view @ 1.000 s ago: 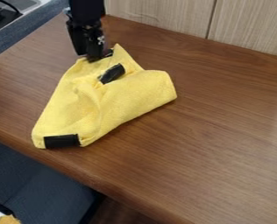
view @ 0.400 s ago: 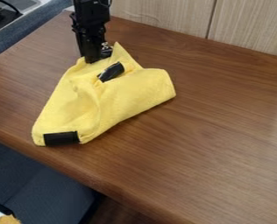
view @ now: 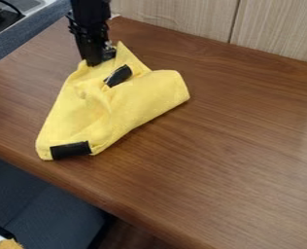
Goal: Fold the cloth from the left to the right
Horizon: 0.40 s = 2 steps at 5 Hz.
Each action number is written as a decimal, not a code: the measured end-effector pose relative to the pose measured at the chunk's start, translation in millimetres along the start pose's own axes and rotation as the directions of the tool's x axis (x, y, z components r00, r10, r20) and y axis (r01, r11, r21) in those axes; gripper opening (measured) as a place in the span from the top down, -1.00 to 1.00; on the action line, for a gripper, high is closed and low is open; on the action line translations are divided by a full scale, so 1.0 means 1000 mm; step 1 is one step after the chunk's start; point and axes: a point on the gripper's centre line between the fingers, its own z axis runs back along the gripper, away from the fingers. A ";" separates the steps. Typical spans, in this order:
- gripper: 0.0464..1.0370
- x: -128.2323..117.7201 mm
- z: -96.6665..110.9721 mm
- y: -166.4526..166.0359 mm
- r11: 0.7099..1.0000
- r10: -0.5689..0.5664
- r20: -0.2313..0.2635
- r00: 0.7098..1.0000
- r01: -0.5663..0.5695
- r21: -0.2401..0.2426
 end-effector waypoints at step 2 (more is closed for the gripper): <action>0.97 0.001 0.050 -0.058 0.996 -0.086 0.120 0.989 0.087 -0.006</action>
